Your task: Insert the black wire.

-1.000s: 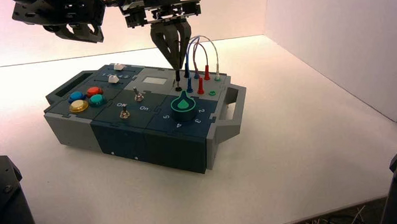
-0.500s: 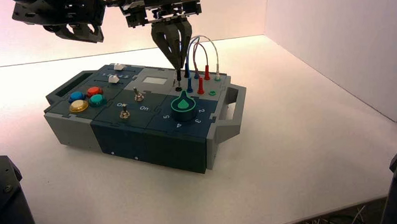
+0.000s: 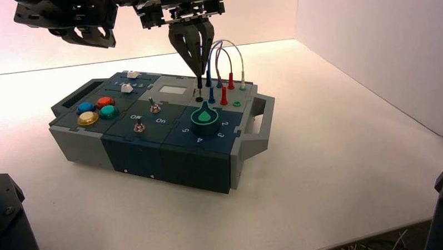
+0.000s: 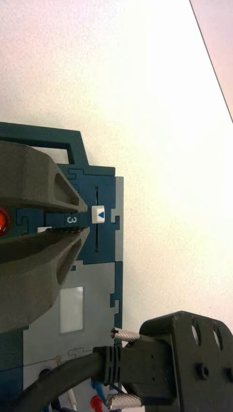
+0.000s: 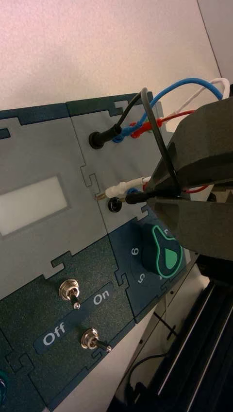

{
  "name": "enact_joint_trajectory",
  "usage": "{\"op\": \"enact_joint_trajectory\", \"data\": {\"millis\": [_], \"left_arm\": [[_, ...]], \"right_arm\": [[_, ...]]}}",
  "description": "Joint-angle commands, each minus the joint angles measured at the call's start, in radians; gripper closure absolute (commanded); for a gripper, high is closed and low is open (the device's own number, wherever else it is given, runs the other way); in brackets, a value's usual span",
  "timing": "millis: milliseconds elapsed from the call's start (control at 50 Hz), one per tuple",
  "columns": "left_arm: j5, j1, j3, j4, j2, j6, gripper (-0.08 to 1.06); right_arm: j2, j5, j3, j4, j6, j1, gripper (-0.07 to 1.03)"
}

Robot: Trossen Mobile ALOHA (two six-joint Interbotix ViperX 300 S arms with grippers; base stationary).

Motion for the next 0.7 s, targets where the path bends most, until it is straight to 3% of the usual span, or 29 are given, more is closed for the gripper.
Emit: {"op": "enact_joint_trajectory", "data": {"millis": [20, 700], "left_arm": [[-0.011, -0.006, -0.028, 0.002, -0.005, 0.003, 0.80], [-0.011, -0.006, -0.026, 0.002, 0.000, 0.003, 0.80]], "right_arm": [[-0.034, 0.008, -0.031, 0.002, 0.002, 0.006, 0.98], [-0.029, 0.002, -0.029, 0.025, 0.011, 0.009, 0.98]]}}
